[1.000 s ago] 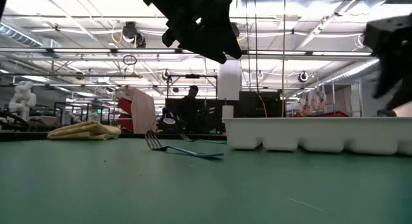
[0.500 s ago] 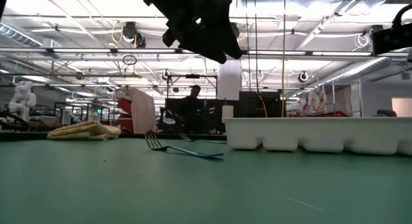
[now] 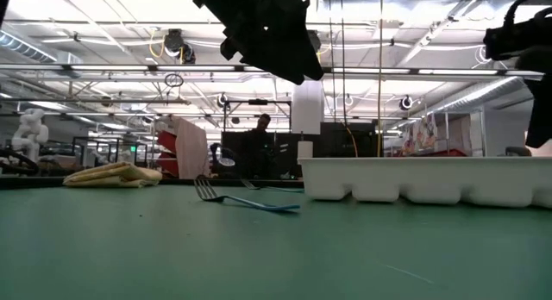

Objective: Sort silverware
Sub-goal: Put the right blue spoon into the tray

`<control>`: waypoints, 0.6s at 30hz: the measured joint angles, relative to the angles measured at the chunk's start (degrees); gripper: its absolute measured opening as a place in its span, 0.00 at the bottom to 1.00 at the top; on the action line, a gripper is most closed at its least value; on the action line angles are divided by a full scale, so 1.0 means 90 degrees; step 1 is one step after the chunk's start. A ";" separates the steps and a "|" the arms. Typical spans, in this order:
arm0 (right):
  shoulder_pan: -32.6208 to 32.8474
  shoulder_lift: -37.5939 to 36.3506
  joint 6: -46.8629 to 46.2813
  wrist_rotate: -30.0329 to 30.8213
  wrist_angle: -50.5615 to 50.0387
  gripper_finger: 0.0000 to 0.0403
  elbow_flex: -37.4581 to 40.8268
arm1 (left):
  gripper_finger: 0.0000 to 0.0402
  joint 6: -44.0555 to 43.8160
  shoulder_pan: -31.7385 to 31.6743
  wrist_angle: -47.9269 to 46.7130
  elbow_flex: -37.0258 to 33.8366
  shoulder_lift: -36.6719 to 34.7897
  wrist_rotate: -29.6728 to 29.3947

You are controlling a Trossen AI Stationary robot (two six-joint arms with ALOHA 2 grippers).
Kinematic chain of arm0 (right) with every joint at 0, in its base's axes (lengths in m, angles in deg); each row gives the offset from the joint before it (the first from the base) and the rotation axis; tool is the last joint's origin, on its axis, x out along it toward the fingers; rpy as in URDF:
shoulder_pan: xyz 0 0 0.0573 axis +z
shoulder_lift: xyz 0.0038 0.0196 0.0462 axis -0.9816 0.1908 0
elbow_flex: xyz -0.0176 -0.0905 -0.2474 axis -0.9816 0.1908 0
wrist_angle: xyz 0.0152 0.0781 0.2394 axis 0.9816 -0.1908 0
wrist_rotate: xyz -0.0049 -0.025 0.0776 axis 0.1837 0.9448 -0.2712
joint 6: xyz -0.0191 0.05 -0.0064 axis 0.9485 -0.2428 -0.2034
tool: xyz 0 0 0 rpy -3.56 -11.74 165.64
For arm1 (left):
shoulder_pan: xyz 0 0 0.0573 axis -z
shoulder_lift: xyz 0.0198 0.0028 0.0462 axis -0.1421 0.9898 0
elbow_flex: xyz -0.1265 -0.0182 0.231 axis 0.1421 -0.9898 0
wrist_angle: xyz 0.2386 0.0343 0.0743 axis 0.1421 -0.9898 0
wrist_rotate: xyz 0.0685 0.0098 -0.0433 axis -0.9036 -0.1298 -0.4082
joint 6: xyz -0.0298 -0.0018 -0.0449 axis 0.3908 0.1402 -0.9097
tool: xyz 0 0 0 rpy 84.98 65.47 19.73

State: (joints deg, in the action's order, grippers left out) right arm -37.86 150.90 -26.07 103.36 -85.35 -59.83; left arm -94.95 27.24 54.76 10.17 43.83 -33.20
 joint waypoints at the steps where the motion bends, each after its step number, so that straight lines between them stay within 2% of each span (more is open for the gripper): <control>1: -0.0015 -0.0139 -0.0178 0.0009 -0.0043 0.00 0.0084 | 0.50 0.0000 0.0000 -0.0001 0.0000 0.0000 0.0000; 4: -0.0076 -0.0664 -0.0734 -0.0043 -0.0159 0.00 0.0341 | 0.50 0.0000 0.0000 -0.0004 0.0000 0.0000 0.0000; 10: -0.0084 -0.1688 -0.1516 0.0286 -0.0327 0.00 0.0788 | 0.50 -0.0002 0.0000 0.0001 0.0000 0.0000 0.0000; 18: -0.0501 -0.1674 -0.1288 0.0088 -0.0166 0.00 0.0806 | 0.50 -0.0002 0.0000 0.0008 0.0000 0.0000 0.0000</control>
State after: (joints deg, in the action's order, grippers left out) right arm -42.38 135.84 -37.66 104.14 -86.85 -52.58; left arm -94.97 27.24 54.84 10.17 43.83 -33.20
